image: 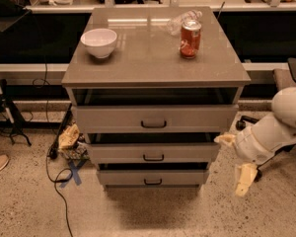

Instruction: Open bottom drawer

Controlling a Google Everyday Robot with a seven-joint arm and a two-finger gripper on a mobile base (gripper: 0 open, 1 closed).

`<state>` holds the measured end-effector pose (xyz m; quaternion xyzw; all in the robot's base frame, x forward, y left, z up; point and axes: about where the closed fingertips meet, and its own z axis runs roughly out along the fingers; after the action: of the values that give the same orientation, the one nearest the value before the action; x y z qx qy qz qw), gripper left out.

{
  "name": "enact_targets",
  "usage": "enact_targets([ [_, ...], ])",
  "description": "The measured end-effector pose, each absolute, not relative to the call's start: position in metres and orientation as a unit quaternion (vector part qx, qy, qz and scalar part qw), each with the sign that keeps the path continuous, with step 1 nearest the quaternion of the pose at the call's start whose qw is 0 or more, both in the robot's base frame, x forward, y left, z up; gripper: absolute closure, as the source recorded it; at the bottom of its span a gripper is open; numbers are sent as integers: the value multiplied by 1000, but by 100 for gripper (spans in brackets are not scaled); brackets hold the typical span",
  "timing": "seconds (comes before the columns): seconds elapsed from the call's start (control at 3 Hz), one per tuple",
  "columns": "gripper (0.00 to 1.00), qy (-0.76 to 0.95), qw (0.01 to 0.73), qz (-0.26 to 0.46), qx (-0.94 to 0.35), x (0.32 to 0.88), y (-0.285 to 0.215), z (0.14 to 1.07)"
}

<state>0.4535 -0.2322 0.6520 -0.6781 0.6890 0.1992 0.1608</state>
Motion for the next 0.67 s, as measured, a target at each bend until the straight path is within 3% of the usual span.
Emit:
enact_targets([
  [0.33,0,693,165,172,-681,460,-225,589],
  [0.67,0,692,164,174,-681,459,-225,589],
])
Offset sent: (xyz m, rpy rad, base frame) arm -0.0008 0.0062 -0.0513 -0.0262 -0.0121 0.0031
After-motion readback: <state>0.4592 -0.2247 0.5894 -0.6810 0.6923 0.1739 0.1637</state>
